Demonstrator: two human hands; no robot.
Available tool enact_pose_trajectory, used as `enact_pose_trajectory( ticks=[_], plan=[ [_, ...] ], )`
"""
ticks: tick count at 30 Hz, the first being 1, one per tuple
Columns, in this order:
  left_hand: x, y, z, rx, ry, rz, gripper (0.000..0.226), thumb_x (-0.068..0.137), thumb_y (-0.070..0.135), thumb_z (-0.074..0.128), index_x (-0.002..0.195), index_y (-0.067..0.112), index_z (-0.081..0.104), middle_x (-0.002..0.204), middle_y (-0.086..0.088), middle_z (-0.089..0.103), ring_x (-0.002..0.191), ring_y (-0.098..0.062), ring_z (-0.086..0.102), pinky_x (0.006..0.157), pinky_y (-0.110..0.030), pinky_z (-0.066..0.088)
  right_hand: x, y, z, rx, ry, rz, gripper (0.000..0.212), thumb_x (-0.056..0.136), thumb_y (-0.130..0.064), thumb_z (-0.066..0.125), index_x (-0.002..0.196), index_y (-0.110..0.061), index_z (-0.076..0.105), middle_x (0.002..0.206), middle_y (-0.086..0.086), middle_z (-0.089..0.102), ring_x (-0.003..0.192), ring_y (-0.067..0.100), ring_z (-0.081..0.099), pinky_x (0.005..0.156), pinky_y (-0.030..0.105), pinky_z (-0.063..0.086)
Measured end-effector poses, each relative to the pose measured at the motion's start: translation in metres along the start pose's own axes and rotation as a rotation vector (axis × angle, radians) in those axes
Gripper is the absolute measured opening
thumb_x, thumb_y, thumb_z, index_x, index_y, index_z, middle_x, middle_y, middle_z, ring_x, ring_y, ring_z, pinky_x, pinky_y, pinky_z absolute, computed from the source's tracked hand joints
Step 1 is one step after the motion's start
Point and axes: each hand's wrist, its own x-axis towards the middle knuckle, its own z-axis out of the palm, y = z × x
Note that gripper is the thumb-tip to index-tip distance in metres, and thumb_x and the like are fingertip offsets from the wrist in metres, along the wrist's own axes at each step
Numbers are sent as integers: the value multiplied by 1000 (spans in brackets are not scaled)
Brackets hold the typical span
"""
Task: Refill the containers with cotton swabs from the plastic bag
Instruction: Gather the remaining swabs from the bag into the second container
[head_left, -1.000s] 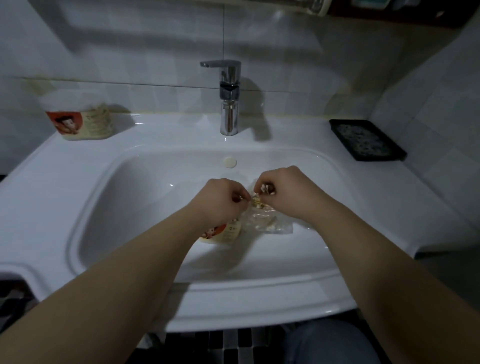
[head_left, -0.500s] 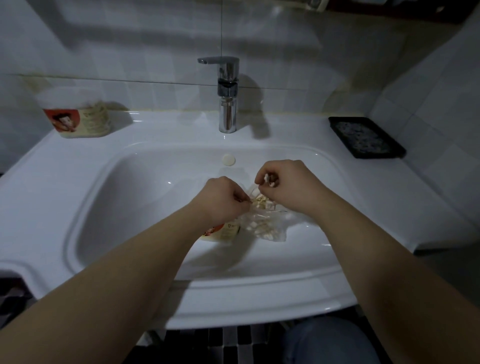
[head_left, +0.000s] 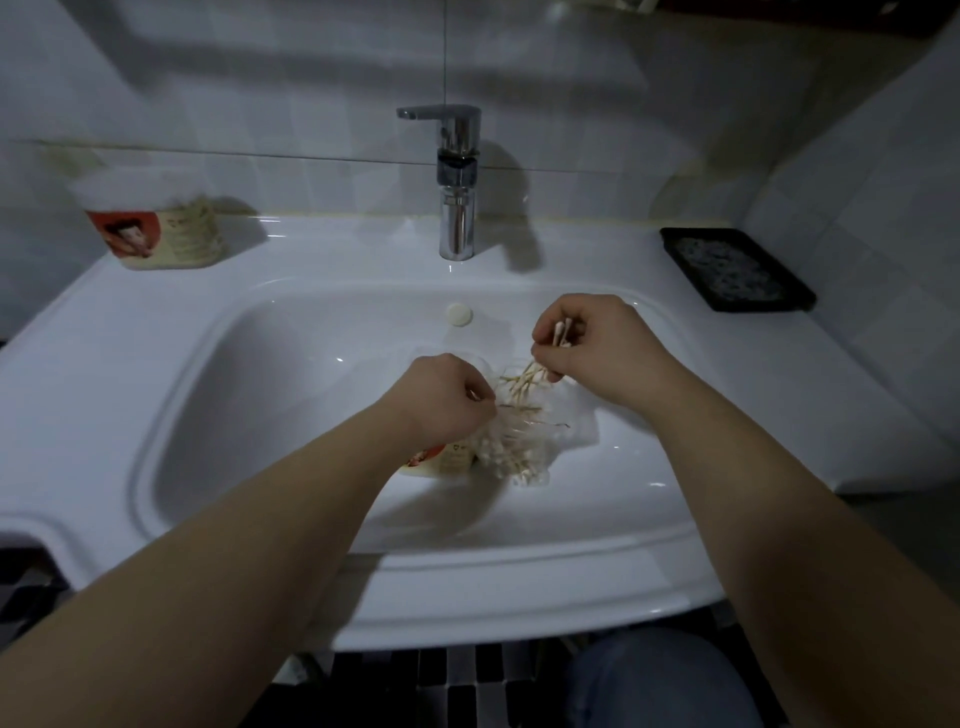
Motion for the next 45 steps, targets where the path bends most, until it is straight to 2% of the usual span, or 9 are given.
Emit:
enact_pose_trajectory(
  ticks=[7,12,14,17,20,26,34,39,45],
  plan=[
    [3,0,4,-72,232,184,52,89,32,67,139,24,53,119,4,50,98,-10,54,88,-23,43,3,3,-1,30,15,25,18,83,-4,77,85,-21,72,78,3,73,64,15,74,75,31,62],
    [6,9,13,-106,141,332,71,91,32,71,153,18,40,131,0,59,113,-9,57,96,-24,46,4,2,-2,174,4,45,16,82,-1,78,89,-14,72,77,9,73,68,23,75,76,37,62],
    [8,10,15,-99,115,353,57,96,27,66,148,18,47,119,-1,67,100,-10,61,88,-23,47,3,-1,-3,265,0,60,15,83,2,76,91,-9,71,80,13,72,66,23,74,73,34,61],
    [9,8,13,-147,126,389,17,101,15,56,114,26,61,88,9,68,77,1,61,70,-14,44,0,-4,-3,375,-13,98,15,86,5,74,100,0,70,91,23,70,70,25,72,73,29,62],
    [10,3,10,-131,112,379,19,102,10,51,91,25,55,78,13,61,70,4,57,62,-12,36,1,-4,-1,462,-79,125,21,85,5,77,104,3,70,93,22,71,76,24,74,75,26,62],
    [13,-1,11,-66,117,382,21,104,10,47,116,6,63,93,-7,67,78,-18,56,63,-14,36,0,-3,3,456,-128,60,27,79,0,84,104,-1,74,93,18,74,79,21,75,77,27,61],
    [8,2,8,-112,45,334,27,106,27,48,80,25,51,74,1,61,65,-7,53,59,-15,38,1,-1,1,339,-114,60,12,82,6,79,93,3,75,80,17,74,73,29,75,78,33,63],
    [13,-5,1,-33,74,198,20,105,29,48,89,22,57,76,8,62,74,-15,59,58,-13,35,5,1,-10,465,-11,166,10,81,10,77,88,3,74,71,14,71,61,21,71,65,22,58],
    [12,-4,-4,-514,143,53,29,110,25,39,119,21,66,96,10,71,82,-8,66,70,-22,49,4,2,-6,462,-55,165,11,80,10,78,88,3,74,76,18,70,65,24,71,69,25,61]
  ],
)
